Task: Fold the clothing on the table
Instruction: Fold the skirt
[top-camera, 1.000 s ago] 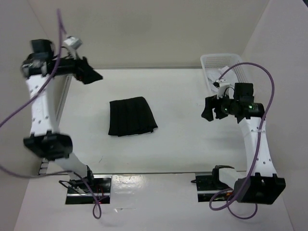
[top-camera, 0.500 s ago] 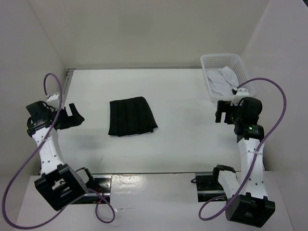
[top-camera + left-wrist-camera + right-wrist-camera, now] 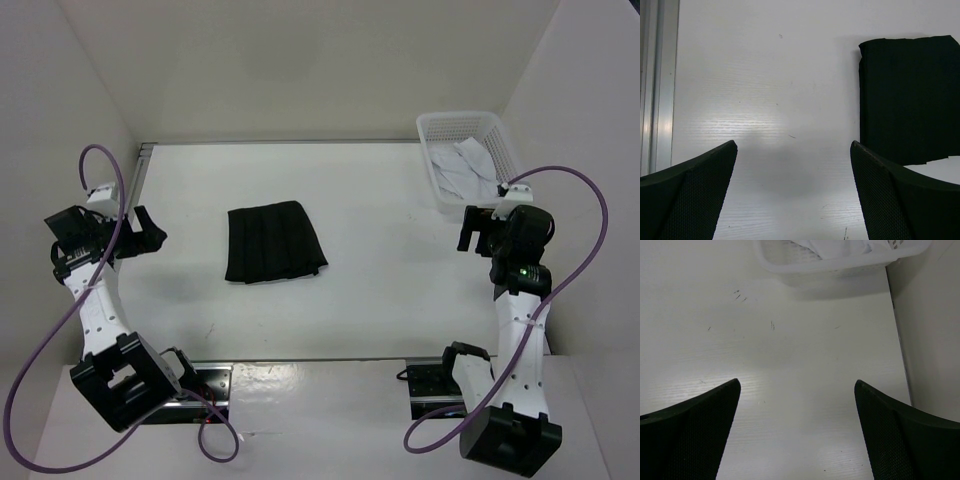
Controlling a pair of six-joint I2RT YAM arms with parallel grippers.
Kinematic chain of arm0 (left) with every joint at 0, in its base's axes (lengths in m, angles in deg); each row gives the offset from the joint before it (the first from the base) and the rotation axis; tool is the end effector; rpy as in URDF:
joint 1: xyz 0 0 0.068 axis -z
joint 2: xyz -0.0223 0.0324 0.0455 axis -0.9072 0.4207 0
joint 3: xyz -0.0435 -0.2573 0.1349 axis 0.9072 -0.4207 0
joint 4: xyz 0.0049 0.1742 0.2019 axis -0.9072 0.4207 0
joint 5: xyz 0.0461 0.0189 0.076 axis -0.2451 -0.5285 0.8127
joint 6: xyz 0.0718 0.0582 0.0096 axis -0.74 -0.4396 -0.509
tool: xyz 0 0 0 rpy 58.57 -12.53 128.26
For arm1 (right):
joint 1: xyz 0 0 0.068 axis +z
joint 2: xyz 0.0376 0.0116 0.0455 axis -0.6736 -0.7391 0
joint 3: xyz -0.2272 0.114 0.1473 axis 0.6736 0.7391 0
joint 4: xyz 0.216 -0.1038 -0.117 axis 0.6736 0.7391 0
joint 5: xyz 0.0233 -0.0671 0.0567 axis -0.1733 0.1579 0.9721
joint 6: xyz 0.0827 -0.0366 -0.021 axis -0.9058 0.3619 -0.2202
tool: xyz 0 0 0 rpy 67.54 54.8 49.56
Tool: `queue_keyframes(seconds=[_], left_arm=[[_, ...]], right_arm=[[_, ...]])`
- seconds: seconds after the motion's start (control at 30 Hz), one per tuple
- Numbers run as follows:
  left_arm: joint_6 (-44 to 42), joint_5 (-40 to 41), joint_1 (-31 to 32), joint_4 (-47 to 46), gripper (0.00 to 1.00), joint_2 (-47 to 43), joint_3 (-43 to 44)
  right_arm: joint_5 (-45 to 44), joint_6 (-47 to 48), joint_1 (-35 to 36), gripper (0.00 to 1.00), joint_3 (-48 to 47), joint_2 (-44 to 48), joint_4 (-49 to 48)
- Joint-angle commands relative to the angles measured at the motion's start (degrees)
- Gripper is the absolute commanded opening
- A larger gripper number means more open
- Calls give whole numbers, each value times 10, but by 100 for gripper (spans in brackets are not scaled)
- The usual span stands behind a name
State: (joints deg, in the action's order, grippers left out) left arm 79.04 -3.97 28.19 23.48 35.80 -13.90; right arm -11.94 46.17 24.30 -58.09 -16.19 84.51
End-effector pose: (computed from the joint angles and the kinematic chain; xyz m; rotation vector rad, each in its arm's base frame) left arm 0.2404 0.1237 0.2908 -0.2567 2.0973 -0.1973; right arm 0.2052 -0.0544 0.3133 0.0892 2.0733 -0.1355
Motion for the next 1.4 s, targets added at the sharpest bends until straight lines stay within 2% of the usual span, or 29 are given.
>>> queue_keyframes(seconds=[0.0,0.37,1.37], left_arm=[[-19,-19,-3,-17,100,-8,2],[-25,-19,-3,-17,100,-13,2],[-30,-24,-3,-12,100,-13,2]], right_arm=[[-7,-8,-4,99,4,10,-33],[-30,-18,-4,99,9,10,-45],[-25,-18,-4,99,9,15,-45]])
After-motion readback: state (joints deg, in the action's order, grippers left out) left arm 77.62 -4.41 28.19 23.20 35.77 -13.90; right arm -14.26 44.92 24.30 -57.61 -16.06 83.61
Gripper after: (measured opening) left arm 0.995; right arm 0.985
